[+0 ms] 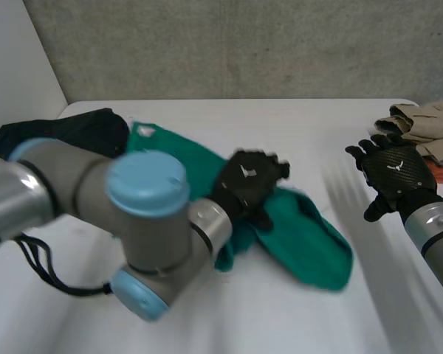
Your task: Fold the laundry.
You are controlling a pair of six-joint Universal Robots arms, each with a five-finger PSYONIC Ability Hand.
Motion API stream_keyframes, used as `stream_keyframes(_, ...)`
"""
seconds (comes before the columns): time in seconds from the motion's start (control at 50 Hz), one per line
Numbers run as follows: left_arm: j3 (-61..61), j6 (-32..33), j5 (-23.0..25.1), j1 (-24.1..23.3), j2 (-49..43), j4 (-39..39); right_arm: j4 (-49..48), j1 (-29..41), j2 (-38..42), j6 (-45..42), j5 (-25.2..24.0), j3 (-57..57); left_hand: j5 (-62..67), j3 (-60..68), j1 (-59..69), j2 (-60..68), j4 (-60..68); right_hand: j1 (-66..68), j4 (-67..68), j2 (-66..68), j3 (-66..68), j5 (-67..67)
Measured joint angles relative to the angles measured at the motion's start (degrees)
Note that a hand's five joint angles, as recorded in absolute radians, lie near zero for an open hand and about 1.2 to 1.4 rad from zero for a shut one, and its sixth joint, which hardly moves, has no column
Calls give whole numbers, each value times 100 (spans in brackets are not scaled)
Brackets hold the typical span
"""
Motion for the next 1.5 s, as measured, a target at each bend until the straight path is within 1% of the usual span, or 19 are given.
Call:
stream_keyframes(0.06, 44, 80, -266, -183, -90, -199, 5, 0, 2, 2, -4, 3, -651, -588, -396, -604, -670, 0, 0, 0, 0, 0)
stream_keyframes(0.1, 45, 98, -331, -206, -50, -257, 6, 1, 2, 2, -6, 4, -651, -588, -396, -604, -670, 0, 0, 0, 0, 0)
stream_keyframes(0.18, -135, 151, -623, -158, 551, -513, 36, 1, -15, 3, -11, 4, -924, -857, -549, -822, -916, 0, 0, 0, 0, 0)
stream_keyframes(0.24, -445, 162, -737, 73, 1150, -572, 148, 5, -61, 7, -16, -7, -926, -857, -550, -822, -916, 0, 0, 0, 0, 0)
stream_keyframes(0.34, -1093, 168, -788, 693, 1949, -556, 603, 29, -142, 22, -20, -83, -939, -857, -549, -822, -916, 0, 0, 0, 0, 0)
stream_keyframes(0.4, -1560, 175, -773, 1118, 2189, -476, 1075, 68, -168, 74, -25, -190, -939, -857, -549, -822, -916, 0, 0, 0, 0, 0)
stream_keyframes(0.48, -2080, 266, -728, 1560, 2207, -321, 1702, 129, -170, 281, -43, -372, -939, -856, -549, -822, -916, 0, 0, 0, 0, 0)
stream_keyframes(0.5, -2080, 266, -728, 1560, 2207, -321, 1702, 129, -170, 281, -43, -372, -939, -856, -549, -822, -916, 0, 0, 0, 0, 0)
stream_keyframes(0.52, -2300, 372, -683, 1745, 2141, -226, 1961, 166, -164, 404, -64, -450, -934, -857, -549, -822, -915, 0, 0, 0, 0, 0)
stream_keyframes(0.58, -2639, 685, -466, 2034, 1876, -4, 2225, 271, -125, 585, -91, -542, -869, -843, -550, -809, -886, 0, 0, 0, 0, 0)
stream_keyframes(0.62, -2756, 869, -284, 2142, 1697, 100, 2234, 336, -90, 641, -89, -559, -825, -843, -549, -809, -884, 0, 0, 0, 0, 0)
stream_keyframes(0.66, -2756, 869, -284, 2142, 1697, 100, 2234, 336, -90, 641, -89, -559, -825, -843, -549, -809, -884, 0, 0, 0, 0, 0)
stream_keyframes(0.68, -2865, 1151, 54, 2263, 1381, 233, 2104, 435, 3, 683, -64, -553, -726, -803, -528, -761, -799, 0, 0, 0, 0, 0)
stream_keyframes(0.8, -2833, 1372, 405, 2354, 973, 354, 1817, 490, 168, 673, 10, -511, -517, -585, -489, -569, -576, 0, 0, 0, 0, 0)
stream_keyframes(0.82, -2762, 1407, 494, 2378, 809, 447, 1710, 486, 221, 650, 41, -492, -342, -418, -244, -390, -395, 0, 0, 0, 0, 0)
stream_keyframes(0.94, -2617, 1409, 537, 2399, 570, 835, 1594, 458, 282, 535, 72, -435, 162, 103, 323, 125, 137, 0, 0, 0, 0, 0)
stream_keyframes(1.08, -2429, 1406, 513, 2391, 303, 1146, 1525, 453, 361, 362, 75, -365, 201, 132, 333, 152, 173, 0, 0, 0, 0, 0)
stream_keyframes(1.38, -2258, 1410, 494, 2380, 114, 1065, 1475, 457, 463, 300, 76, -353, 199, 132, 333, 152, 169, 0, 0, 0, 0, 0)
stream_keyframes(1.5, -2272, 1369, 487, 2347, 272, 649, 1468, 457, 489, 300, 75, -358, 179, 121, 321, 145, 160, 0, 0, 0, 0, 0)
